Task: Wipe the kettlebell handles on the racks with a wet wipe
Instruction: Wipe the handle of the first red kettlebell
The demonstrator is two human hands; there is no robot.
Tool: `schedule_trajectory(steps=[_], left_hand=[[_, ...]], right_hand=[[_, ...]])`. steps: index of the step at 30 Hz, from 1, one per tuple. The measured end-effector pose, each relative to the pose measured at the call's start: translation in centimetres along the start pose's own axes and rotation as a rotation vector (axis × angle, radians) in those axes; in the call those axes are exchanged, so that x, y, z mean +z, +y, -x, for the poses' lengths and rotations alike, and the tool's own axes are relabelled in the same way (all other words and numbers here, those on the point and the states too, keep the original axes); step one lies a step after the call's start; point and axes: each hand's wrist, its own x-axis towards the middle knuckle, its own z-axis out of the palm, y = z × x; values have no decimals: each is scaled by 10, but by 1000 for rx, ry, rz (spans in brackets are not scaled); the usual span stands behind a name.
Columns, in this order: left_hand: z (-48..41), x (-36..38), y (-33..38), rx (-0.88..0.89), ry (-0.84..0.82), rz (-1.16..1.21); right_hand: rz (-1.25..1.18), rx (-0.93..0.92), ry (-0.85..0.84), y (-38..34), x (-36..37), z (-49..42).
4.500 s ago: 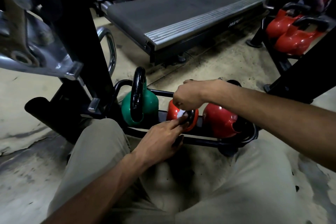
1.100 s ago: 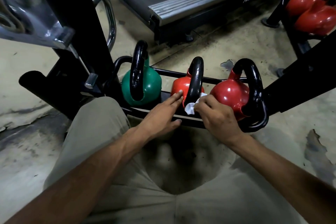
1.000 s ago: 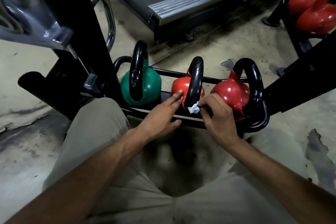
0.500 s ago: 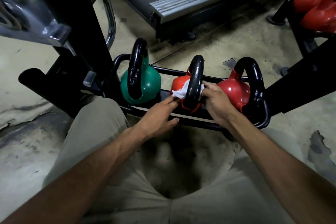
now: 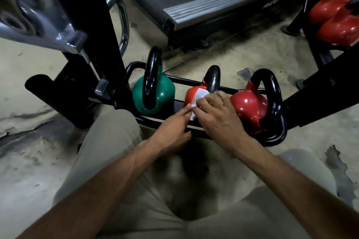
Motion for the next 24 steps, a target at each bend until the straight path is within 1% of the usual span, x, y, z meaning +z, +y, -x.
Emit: schedule_trajectory(steps=[1,2,5,6,7,8,9,13,15,16,18,20,22,24], left_hand=[[-1,0,1,-7,-6,-19],[-2,0,1,-18,-8,-40],[-2,-2,1,-47,-5,-82],[-2,-3,1,-57,-4,-81],[-2,-4,1,-61,-7,-73],[-2,-4,1,-58,-10,-66],[-1,-6,1,-56,-12,-59],[0,-9,4,-28,9,30],[0,-12,8,-19,17,79],[0,-13,9,-32,8,81],[-1,-13,11,-67,-7,62],[-3,-11,14,-78,5,71],[-4,-8,18,-90,37,104],[-6,-8,22,-105,89,114]], right_hand=[[64,-6,-58,3,-2,-11],[106,-11,-159,4,-5,-23],[227,-79,-610,-2,-20,-56],[254,-115,-707,-4,-24,-62],[253,-155,-749,-5,-28,-65],[232,-199,-732,-4,-29,-65],[204,-241,-681,-1,-30,-63],[91,-370,-425,17,-28,-38],[56,-414,-369,22,-27,-28],[39,-400,-360,26,-27,-25],[-3,-266,-313,34,-26,-24],[-93,-7,-160,40,-24,-23],[-269,371,-8,37,-22,-21],[-512,776,108,21,-17,-14]])
